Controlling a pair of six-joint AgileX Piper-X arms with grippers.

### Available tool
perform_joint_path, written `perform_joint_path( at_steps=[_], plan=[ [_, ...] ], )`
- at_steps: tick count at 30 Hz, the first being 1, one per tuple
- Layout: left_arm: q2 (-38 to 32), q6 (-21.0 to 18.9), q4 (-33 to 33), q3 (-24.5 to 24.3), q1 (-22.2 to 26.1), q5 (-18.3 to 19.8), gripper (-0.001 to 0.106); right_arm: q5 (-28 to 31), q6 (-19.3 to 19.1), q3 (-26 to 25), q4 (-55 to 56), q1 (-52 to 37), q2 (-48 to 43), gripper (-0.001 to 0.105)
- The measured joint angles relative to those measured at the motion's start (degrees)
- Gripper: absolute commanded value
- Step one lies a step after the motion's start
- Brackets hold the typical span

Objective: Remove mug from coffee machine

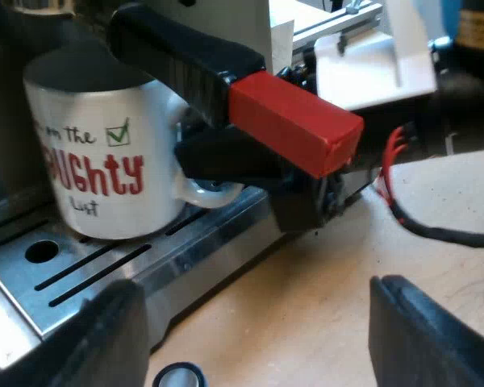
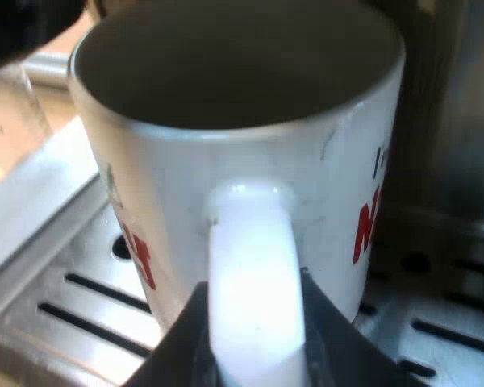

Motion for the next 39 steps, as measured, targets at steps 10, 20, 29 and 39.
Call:
perform_joint_path(
  at_steps=[10, 20, 29, 39],
  plan=[
    [0.00, 0.00, -0.75, 0.00, 0.00, 0.75, 0.061, 5.42, 0.14, 0.46, 17.25, 4.46, -8.85, 0.000],
    [0.00, -1.47, -1.34, -0.19, -0.88, 3.50, 0.061, 10.26, 2.59, 7.55, 23.70, 10.22, -19.73, 0.000],
    [0.00, -4.96, -1.48, -1.33, -6.57, 6.37, 0.061, 13.51, 4.84, 9.30, 34.95, 14.57, -28.35, 0.000],
    [0.00, -5.25, -1.32, -4.58, -10.67, 7.42, 0.061, 17.12, 8.11, 9.45, 48.85, 19.55, -46.23, 0.000]
  ],
)
